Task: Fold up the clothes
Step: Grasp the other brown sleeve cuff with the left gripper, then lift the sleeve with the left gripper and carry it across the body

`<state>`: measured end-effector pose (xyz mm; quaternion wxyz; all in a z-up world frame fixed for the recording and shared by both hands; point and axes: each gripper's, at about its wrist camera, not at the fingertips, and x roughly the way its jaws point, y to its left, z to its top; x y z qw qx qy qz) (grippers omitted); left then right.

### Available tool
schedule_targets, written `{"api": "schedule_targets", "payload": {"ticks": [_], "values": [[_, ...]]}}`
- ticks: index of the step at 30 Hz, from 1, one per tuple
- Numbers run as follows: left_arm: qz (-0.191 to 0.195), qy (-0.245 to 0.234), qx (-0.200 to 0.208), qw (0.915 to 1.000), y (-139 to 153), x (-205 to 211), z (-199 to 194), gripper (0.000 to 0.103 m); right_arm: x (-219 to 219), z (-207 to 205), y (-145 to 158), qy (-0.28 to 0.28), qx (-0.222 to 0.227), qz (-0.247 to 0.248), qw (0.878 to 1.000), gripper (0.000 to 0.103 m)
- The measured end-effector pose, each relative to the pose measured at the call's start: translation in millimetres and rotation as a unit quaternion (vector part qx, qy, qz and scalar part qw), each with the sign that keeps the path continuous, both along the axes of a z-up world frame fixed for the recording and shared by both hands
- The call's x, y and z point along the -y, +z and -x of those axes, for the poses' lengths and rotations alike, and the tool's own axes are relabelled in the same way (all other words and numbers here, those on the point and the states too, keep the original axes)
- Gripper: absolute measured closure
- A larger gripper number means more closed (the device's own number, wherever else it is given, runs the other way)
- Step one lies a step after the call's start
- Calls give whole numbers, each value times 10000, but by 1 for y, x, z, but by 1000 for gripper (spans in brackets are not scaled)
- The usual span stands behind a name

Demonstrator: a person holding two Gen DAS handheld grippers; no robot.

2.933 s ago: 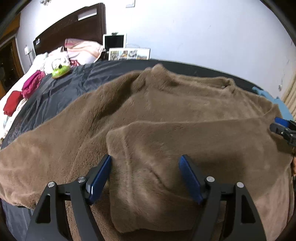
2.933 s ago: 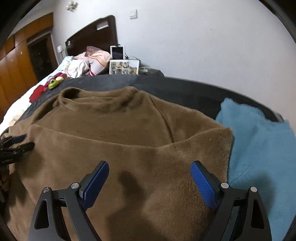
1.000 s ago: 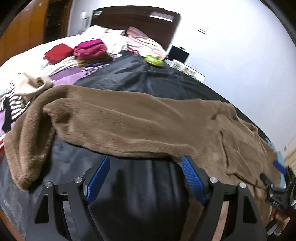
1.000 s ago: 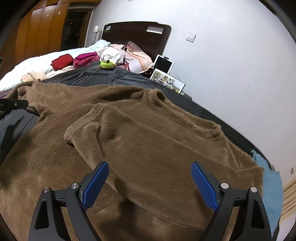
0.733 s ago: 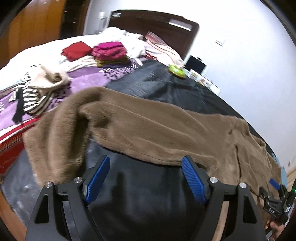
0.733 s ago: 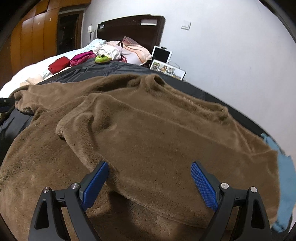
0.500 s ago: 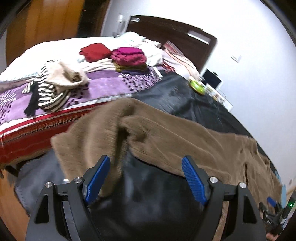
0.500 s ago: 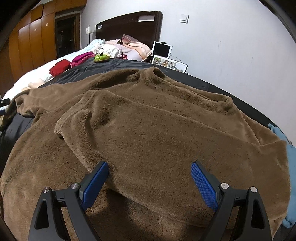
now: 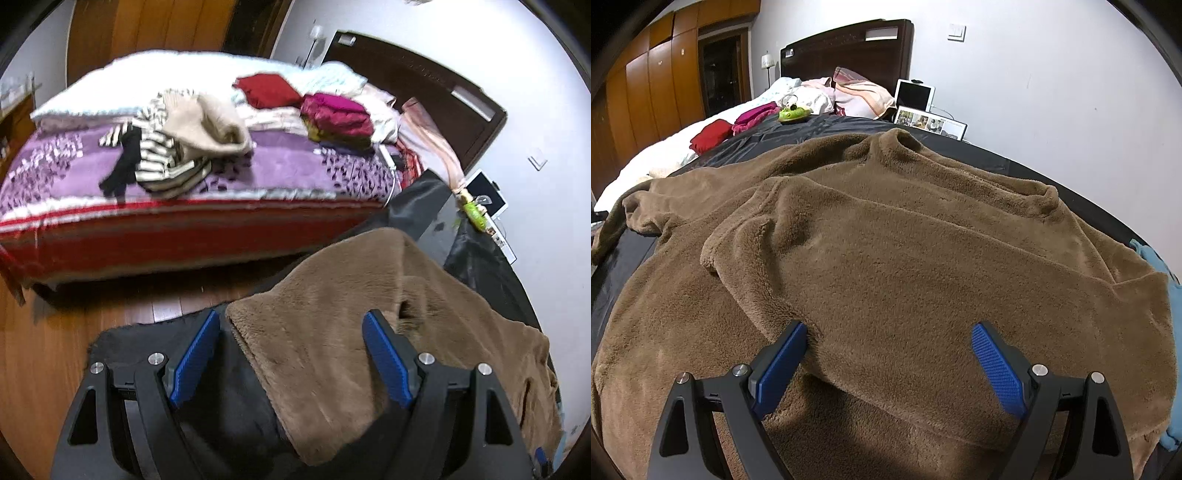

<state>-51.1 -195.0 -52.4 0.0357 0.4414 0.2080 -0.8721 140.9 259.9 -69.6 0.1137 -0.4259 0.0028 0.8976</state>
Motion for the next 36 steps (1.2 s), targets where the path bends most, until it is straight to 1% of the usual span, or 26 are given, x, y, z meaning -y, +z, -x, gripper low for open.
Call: {"api": "schedule_targets", "payload": {"ticks": [4,8,10,11,12,13,15,16,18,21,22,26,28,32,34,36], "values": [[70,-140,34,9999,-2,-5,8,19,-1,0,-1,-6,7,14,10000,11],[131,-173,-65,9997,-2,-9,11,19,-2,0,-1,-6,0,38,10000,11],[102,-125,-146,9998,-4,-7,9,20,-2,0,-1,-8,2,57,10000,11],[86,-103,-192,9997,-4,-7,8,24,-2,0,-1,-8,3,66,10000,11],[86,-89,-223,9997,-4,-7,8,30,-3,0,-1,-9,4,74,10000,11],[95,-76,-250,9996,-4,-6,7,34,-3,0,-1,-10,5,80,10000,11],[148,-59,-272,9995,-3,-6,7,46,-3,0,-1,-13,6,79,10000,11],[201,-30,-273,9994,-4,-6,7,49,-3,0,-1,-14,6,76,10000,11],[274,19,-271,9993,-4,-7,7,65,-2,0,-1,-18,2,63,10000,11],[119,143,-367,9992,-4,-3,2,73,-2,-1,0,-27,-12,35,10000,11],[76,209,-438,9988,-1,-1,-1,75,-1,-1,0,-30,-16,27,10000,11],[1,503,-791,9956,17,8,-13,78,-2,-1,0,-39,-35,27,10000,11],[-7,533,-976,9938,31,10,-19,78,-2,-2,0,-39,-45,31,10000,11],[65,372,-1400,9894,63,-3,-31,78,-1,-3,1,-54,-86,2,9999,11],[52,218,-1558,9875,76,-15,-36,78,-1,-4,2,-63,-115,-11,9999,11],[70,-36,-1685,9857,91,-35,-39,78,0,-4,4,-67,-143,-7,9999,11]]}}
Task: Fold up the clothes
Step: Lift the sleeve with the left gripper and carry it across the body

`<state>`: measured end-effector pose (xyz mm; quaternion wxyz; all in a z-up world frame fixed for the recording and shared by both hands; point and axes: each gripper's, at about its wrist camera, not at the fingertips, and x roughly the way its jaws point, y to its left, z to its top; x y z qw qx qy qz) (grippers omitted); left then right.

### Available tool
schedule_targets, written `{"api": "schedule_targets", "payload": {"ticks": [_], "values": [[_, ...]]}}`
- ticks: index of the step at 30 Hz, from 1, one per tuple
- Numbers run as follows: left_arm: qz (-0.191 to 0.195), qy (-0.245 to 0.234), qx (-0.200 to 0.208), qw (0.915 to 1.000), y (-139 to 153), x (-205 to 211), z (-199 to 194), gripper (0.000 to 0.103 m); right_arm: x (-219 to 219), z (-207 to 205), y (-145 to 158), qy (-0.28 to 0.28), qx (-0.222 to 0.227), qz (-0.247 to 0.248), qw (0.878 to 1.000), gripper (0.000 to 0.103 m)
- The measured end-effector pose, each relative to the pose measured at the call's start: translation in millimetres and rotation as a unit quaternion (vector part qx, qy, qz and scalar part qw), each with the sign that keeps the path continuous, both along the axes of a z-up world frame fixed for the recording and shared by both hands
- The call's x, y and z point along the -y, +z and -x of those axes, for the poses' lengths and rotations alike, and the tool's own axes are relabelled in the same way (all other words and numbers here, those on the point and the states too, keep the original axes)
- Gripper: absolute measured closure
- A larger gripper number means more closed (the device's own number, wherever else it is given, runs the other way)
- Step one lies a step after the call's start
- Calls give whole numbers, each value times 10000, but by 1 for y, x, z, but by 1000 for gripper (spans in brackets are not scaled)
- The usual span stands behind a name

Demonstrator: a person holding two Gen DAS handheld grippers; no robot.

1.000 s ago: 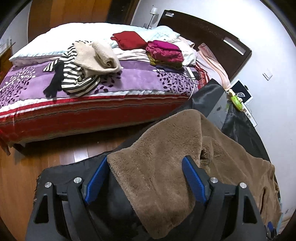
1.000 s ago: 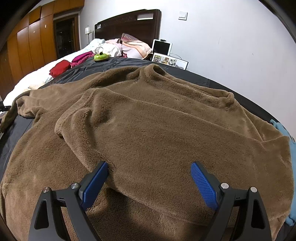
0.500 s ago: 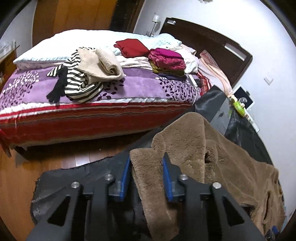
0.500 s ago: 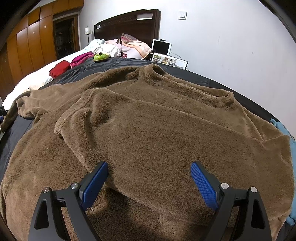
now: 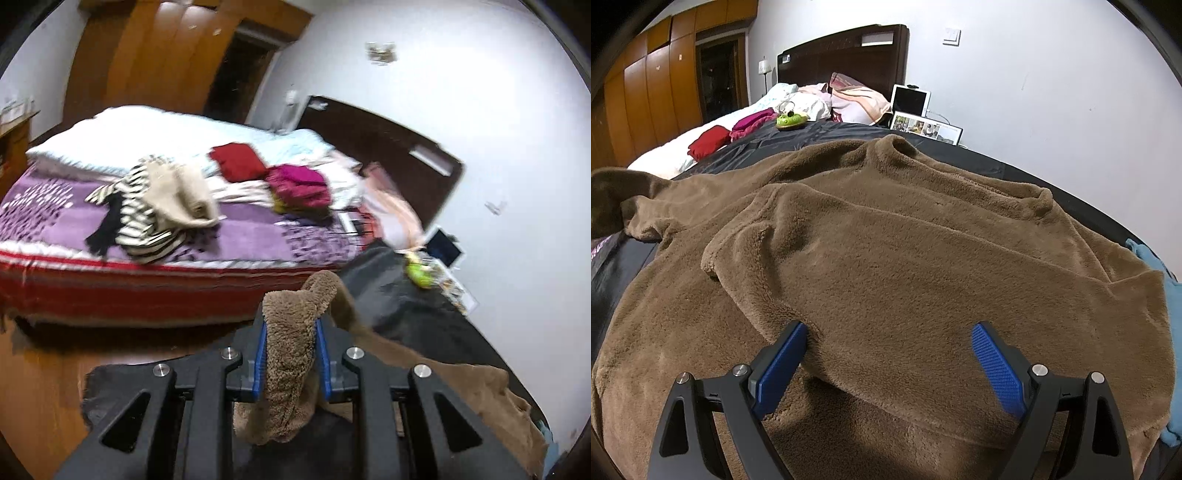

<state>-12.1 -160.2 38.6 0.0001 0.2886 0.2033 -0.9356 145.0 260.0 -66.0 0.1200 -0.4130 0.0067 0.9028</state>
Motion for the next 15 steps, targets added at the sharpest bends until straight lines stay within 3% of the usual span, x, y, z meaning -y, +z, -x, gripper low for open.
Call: {"api": "schedule_targets", "payload": {"ticks": [8,15], "values": [[51,-1062,-249,9940,37,-96,-5,78,-2,-5,4,-27,-148,123,9998,11],[27,-2306,-134,9730,40,-202,-5,78,-6,-11,11,78,-379,417,9984,11]]}}
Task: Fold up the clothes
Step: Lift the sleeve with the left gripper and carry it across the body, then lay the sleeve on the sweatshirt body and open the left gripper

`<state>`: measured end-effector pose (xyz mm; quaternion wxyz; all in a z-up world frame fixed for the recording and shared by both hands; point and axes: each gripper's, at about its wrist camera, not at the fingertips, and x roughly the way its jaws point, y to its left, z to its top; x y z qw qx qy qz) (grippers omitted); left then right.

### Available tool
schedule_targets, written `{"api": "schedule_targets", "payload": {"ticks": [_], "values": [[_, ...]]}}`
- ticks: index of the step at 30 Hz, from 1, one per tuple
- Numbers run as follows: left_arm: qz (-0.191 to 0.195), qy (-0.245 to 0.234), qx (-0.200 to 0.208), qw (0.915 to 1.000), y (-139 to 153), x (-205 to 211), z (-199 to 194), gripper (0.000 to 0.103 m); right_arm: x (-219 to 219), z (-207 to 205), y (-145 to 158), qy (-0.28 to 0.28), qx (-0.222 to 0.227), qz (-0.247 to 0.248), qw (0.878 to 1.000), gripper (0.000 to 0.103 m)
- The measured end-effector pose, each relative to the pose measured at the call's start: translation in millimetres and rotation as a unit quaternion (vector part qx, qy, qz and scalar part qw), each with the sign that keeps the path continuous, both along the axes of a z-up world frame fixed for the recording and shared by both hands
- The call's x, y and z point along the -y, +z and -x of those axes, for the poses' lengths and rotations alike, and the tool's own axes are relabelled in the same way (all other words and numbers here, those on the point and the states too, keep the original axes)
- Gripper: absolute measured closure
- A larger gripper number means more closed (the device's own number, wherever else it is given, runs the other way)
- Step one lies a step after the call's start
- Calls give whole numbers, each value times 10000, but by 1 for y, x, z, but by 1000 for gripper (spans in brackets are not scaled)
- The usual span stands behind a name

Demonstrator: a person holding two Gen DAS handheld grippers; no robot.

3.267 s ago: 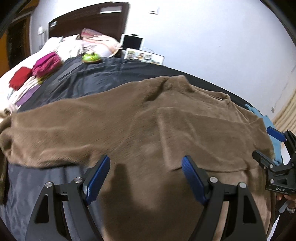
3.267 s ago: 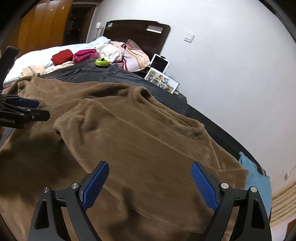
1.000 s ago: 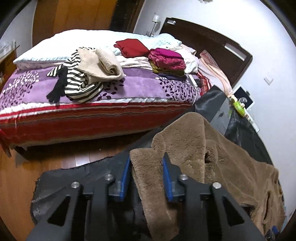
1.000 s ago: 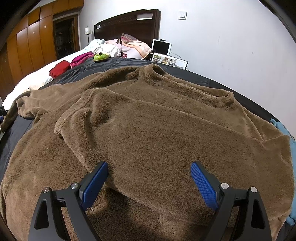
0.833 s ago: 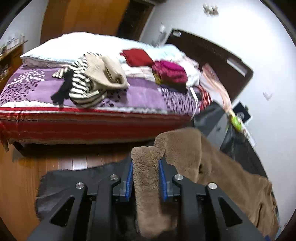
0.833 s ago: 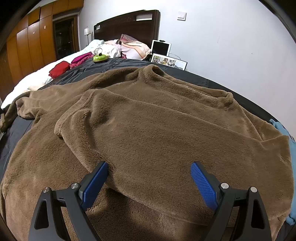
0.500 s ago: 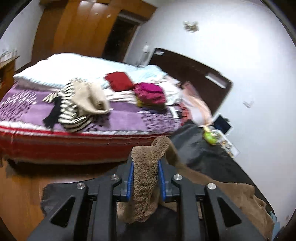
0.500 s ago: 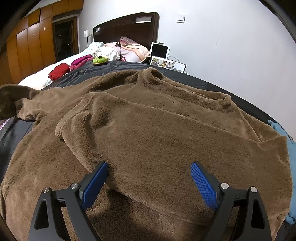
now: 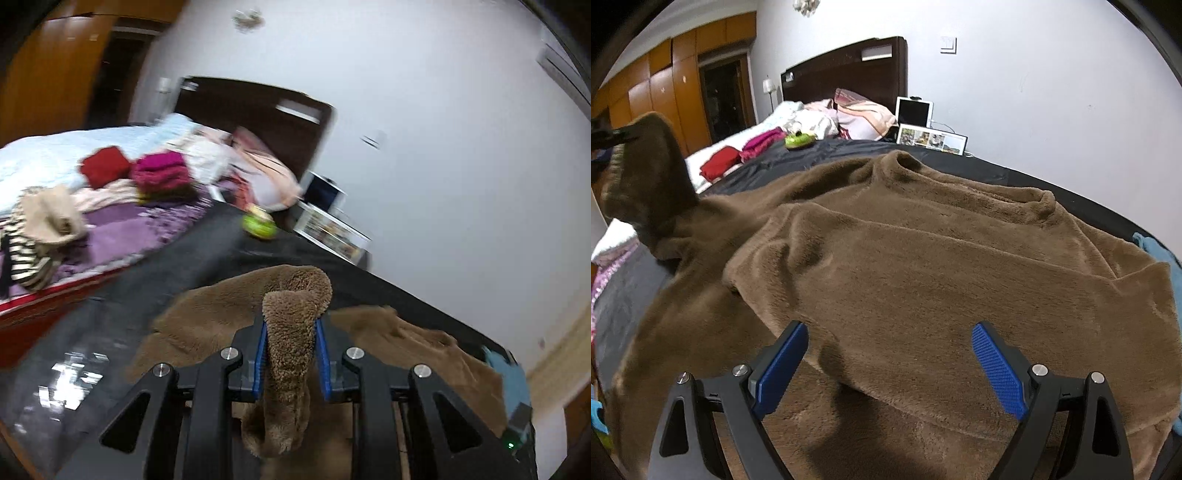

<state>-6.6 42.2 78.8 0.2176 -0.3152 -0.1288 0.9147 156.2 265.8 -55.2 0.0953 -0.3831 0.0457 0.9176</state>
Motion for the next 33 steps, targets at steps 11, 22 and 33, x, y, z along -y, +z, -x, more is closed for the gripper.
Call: {"api": "schedule_targets", "payload": {"ticks": [11,22,33], "values": [[249,-1441,318,9887,-18,-143,-27,78,-16,-20,23,476,-872,1100,9889,11],[327,-2746,649,9588,-44,-211,-48,77,-28,-21,22,549,-979,1629,9802,11],[77,-3003,843,9501,-59,-202,-48,49,-26,-5,-1,468,-503,1721,9827,11]]}}
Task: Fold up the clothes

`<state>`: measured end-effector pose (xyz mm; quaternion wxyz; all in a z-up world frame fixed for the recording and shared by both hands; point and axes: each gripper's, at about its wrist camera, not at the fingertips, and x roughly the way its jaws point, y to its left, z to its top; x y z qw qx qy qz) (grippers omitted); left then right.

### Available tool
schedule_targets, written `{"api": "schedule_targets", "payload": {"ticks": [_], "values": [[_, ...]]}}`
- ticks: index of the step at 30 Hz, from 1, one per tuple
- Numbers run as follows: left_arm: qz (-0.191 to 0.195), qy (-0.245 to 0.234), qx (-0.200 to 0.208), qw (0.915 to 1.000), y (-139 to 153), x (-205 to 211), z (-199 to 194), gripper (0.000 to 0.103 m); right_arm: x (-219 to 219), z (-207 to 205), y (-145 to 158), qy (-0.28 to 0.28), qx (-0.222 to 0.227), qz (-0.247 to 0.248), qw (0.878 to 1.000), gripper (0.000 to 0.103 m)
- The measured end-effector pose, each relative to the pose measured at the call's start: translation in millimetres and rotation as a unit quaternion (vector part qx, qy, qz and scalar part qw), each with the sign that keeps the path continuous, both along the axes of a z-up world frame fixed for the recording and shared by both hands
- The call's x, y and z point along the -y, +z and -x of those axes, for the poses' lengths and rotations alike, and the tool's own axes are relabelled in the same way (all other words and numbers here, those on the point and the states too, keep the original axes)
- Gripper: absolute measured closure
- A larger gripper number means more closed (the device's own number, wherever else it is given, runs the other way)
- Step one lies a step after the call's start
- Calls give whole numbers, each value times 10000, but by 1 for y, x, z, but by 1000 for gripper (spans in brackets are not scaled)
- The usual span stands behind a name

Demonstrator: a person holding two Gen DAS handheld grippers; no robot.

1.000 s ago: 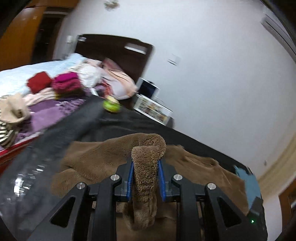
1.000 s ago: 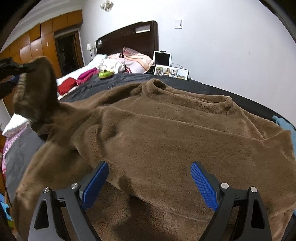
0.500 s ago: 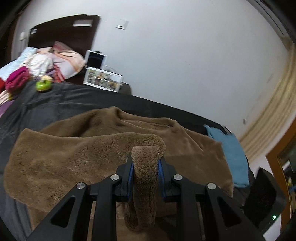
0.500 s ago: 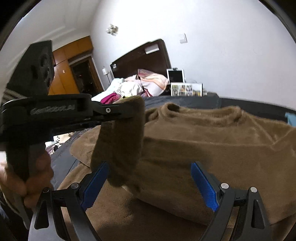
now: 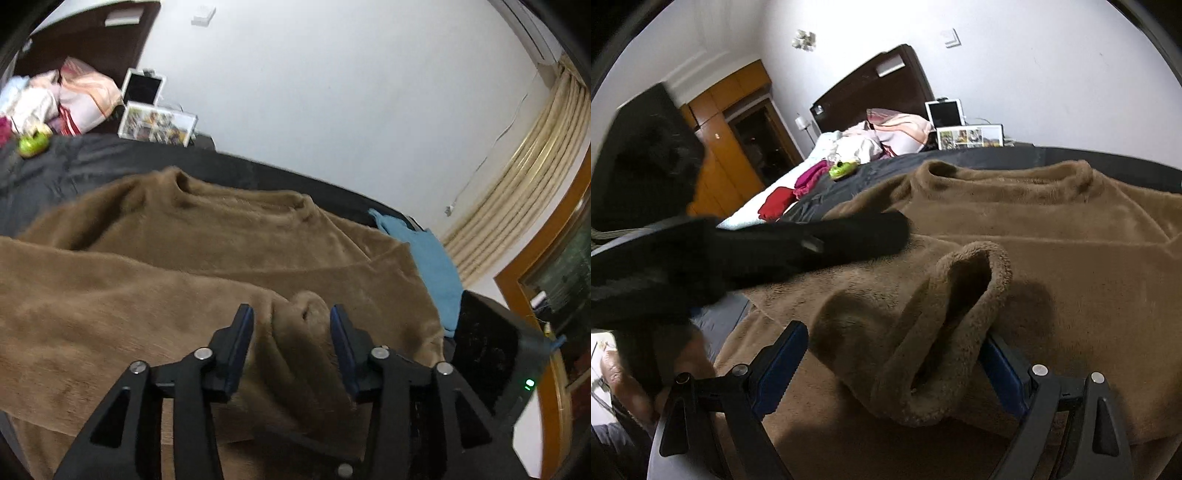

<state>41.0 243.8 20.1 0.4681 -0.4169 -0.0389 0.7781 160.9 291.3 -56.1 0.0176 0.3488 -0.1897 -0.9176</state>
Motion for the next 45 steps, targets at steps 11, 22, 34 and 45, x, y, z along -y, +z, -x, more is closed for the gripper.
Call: {"api": "schedule_targets", "payload": {"ticks": [11,22,34,45], "values": [[0,465,84,9989,-7,23,13,38,-22,6,-20,-500,426,218,9976,66],[-52,1021,219,9945,-15,52,24,35,-26,1,22,-746,18,-374,9965,81],[-237,1581,289,9867,-16,83,35,33,-82,-6,85,-1527,-270,-949,9833,81],[279,2004,445,9783,-36,85,50,32,-135,-62,55,-2289,-31,-413,9726,81]]}}
